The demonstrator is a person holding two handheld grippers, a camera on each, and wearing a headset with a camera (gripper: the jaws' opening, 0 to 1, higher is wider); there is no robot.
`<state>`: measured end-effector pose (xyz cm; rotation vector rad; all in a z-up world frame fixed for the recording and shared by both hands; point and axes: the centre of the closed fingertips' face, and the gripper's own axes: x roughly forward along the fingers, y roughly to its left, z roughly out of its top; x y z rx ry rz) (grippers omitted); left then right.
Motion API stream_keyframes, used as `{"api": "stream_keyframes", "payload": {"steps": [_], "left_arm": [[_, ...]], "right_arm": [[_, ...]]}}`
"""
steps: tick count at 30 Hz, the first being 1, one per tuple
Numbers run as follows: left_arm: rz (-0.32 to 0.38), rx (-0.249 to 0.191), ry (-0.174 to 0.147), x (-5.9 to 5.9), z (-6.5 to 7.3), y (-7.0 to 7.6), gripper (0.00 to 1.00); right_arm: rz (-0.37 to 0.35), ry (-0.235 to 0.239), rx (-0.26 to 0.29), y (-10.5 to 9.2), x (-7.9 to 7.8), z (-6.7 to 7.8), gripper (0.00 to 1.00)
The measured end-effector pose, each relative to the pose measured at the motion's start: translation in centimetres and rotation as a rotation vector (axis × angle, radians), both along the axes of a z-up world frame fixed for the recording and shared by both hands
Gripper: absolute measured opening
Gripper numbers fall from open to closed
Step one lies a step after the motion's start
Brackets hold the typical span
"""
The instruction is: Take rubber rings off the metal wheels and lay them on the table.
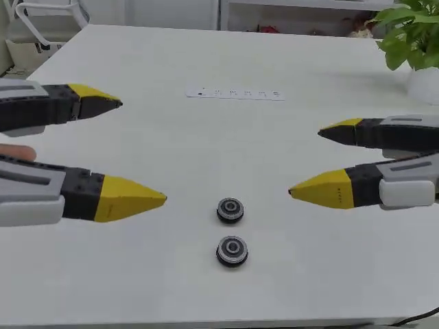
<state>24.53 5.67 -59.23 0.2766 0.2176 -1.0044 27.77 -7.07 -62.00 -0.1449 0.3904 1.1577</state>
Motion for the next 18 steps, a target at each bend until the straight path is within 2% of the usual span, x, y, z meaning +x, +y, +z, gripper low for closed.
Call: {"api": "stream_keyframes", "payload": {"steps": [6,10,14,18], "left_arm": [[-0.034,-0.007,-0.028,1.5,0.7,-1.2,0.78],[-0.056,-0.016,-0.034,2.9,0.6,-2.2,0.77],[-0.069,-0.015,-0.033,4.0,0.2,-3.0,0.75],[-0.090,-0.017,-0.023,4.3,-0.6,-3.8,0.75]], "right_arm": [[0.015,-0.023,0.025,1.3,1.3,0.6,0.75],[0.045,-0.047,0.053,2.2,2.0,0.7,0.67],[0.031,-0.033,0.102,2.7,2.9,0.5,0.68],[0.030,-0.013,0.131,2.9,3.2,-0.3,0.66]]}}
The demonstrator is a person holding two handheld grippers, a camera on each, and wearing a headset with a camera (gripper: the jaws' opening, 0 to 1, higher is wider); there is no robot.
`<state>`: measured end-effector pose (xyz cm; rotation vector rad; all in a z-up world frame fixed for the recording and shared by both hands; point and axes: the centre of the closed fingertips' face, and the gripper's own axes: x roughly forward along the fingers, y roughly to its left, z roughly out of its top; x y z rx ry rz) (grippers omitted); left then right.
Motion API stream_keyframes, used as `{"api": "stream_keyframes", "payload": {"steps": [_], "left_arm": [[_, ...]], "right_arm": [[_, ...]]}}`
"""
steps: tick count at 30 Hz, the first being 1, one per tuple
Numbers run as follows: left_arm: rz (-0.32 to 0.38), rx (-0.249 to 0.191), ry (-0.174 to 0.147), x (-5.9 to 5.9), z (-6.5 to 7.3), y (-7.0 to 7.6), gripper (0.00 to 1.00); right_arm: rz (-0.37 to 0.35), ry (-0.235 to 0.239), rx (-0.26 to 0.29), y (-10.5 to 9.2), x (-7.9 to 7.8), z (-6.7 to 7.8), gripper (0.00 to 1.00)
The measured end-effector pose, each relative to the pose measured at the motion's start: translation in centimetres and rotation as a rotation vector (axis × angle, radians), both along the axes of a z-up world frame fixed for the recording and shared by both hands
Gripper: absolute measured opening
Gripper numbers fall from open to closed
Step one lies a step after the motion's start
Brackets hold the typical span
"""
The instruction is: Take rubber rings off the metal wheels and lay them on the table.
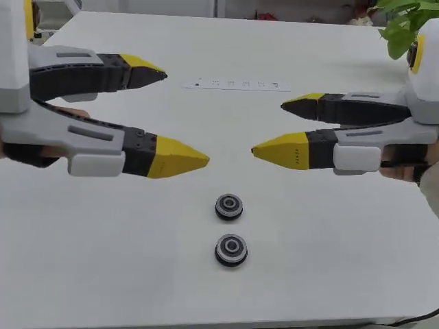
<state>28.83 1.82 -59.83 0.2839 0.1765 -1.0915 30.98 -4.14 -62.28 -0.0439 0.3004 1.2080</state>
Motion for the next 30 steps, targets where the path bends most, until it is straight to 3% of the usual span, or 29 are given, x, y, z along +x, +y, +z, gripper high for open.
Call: {"api": "stream_keyframes", "payload": {"steps": [4,11,14,19,21,25,30], "left_arm": [[-0.024,0.002,0.011,0.4,-1.2,-0.9,0.73],[-0.045,0.011,0.072,0.9,-4.5,-1.8,0.69],[-0.049,0.006,0.081,1.0,-5.6,-2.2,0.67],[-0.049,0.002,0.087,1.0,-7.6,-2.8,0.62],[-0.049,0.013,0.103,0.9,-8.4,-3.0,0.61],[-0.051,0.027,0.108,0.7,-9.3,-3.1,0.60],[-0.052,0.015,0.128,0.6,-10.5,-3.3,0.56]], "right_arm": [[0.001,0.021,0.005,0.1,0.3,-1.3,0.65],[0.030,0.036,0.024,0.2,0.3,-3.0,0.60],[0.049,0.051,0.035,0.4,0.2,-4.0,0.59],[0.084,0.051,0.012,0.7,-0.4,-5.7,0.54],[0.093,0.055,0.012,0.9,-0.6,-6.2,0.54],[0.122,0.048,-0.010,1.2,-1.1,-7.0,0.50],[0.137,0.076,-0.050,1.1,-1.6,-8.8,0.45]]}}
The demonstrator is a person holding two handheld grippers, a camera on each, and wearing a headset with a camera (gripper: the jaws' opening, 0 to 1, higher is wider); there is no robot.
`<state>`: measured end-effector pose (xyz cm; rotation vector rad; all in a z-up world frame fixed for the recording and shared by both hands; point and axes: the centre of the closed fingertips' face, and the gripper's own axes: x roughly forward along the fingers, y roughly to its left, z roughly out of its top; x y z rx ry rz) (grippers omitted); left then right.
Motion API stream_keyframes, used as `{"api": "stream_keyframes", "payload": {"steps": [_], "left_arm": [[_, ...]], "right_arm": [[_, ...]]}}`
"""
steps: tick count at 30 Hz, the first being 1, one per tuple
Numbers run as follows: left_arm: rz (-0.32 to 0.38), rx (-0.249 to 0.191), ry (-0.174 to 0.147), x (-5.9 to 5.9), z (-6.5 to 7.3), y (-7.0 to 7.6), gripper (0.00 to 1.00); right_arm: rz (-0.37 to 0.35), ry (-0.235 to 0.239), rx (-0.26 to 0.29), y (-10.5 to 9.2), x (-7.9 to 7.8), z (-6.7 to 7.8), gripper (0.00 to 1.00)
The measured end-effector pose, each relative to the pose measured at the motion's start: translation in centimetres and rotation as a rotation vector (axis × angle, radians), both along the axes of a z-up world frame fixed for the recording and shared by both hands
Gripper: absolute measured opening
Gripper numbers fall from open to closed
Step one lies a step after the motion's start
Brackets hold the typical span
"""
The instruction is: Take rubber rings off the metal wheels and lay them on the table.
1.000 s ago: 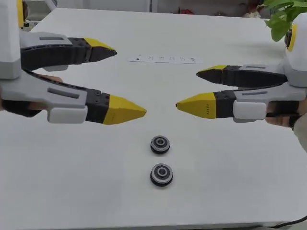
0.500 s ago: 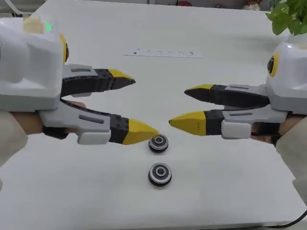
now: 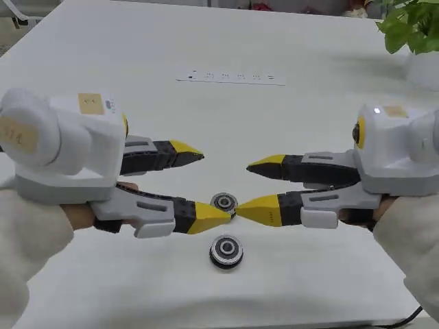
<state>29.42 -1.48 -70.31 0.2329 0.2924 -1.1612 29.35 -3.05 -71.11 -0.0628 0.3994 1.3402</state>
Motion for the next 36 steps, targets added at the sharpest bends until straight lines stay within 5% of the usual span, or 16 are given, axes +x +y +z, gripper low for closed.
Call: {"api": "stream_keyframes", "payload": {"steps": [1,3,10,20,31,36], "left_arm": [[0.007,-0.016,0.034,-0.1,-0.4,-0.1,0.56],[0.009,-0.024,0.044,-0.2,-0.9,-0.3,0.56],[0.011,-0.004,0.080,-0.8,-3.1,-1.1,0.52],[-0.030,0.072,0.074,-1.8,-5.5,-1.8,0.41],[-0.087,0.154,0.073,-2.5,-8.1,-2.5,0.32],[-0.112,0.160,0.055,-2.9,-8.2,-2.9,0.26]], "right_arm": [[0.002,0.013,-0.020,-0.1,-0.1,-0.6,0.45],[0.019,0.007,-0.070,-0.4,-0.4,-1.8,0.42],[0.020,0.038,-0.069,-0.6,-0.6,-3.2,0.36],[0.122,0.055,-0.207,-0.6,-2.6,-6.9,0.30],[0.114,0.045,-0.260,-1.2,-2.4,-8.2,0.25],[0.139,0.044,-0.295,-1.2,-2.9,-9.0,0.24]]}}
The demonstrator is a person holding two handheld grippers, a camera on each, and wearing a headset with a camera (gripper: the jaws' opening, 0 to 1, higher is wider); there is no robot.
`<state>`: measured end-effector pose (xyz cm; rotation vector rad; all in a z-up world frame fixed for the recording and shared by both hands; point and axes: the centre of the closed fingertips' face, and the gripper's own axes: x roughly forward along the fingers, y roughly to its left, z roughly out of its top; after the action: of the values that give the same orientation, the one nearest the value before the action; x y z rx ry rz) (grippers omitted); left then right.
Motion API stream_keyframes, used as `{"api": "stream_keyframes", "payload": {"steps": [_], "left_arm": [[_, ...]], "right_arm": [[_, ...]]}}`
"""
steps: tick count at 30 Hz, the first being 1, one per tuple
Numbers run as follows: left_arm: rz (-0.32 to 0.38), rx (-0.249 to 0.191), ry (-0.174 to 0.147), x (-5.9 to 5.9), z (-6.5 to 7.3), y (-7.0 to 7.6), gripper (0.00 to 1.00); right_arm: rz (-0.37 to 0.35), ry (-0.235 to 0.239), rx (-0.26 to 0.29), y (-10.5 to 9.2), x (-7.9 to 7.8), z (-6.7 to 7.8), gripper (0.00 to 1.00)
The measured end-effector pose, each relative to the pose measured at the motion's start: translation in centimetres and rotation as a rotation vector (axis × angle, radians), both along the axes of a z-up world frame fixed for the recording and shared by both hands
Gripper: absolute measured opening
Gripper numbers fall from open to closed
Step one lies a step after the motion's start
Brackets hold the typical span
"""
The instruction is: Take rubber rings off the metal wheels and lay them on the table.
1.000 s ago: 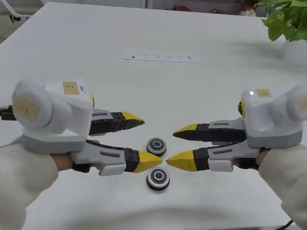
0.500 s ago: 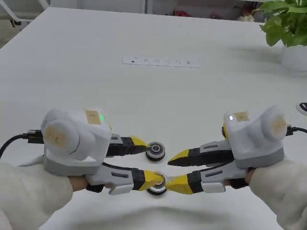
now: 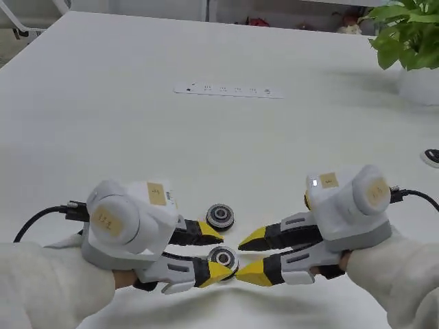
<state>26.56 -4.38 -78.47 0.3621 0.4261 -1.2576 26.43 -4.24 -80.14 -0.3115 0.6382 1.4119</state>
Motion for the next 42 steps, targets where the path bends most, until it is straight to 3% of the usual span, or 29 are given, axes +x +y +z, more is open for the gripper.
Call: {"api": "stream_keyframes", "payload": {"steps": [8,12,14,16,27,42], "left_arm": [[0.001,0.006,-0.004,0.21,-0.49,0.18,0.19],[-0.003,-0.019,0.004,-0.01,-0.61,0.40,0.16],[-0.008,-0.040,-0.038,0.08,-0.39,0.40,0.15],[0.003,-0.051,-0.009,0.03,-0.42,0.40,0.15],[0.001,-0.041,-0.021,-0.01,-0.51,0.36,0.15],[0.005,-0.041,-0.015,0.23,-0.56,0.28,0.15]], "right_arm": [[0.009,-0.006,-0.005,0.15,-0.06,-0.22,0.21],[0.009,-0.001,-0.007,0.29,-0.18,-0.38,0.19],[0.009,-0.005,-0.010,0.28,-0.16,-0.44,0.19],[0.003,-0.008,-0.009,0.35,-0.06,-0.40,0.19],[0.002,-0.016,-0.013,0.46,0.00,-0.51,0.17],[0.001,-0.035,-0.051,0.00,0.26,-0.85,0.04]]}}
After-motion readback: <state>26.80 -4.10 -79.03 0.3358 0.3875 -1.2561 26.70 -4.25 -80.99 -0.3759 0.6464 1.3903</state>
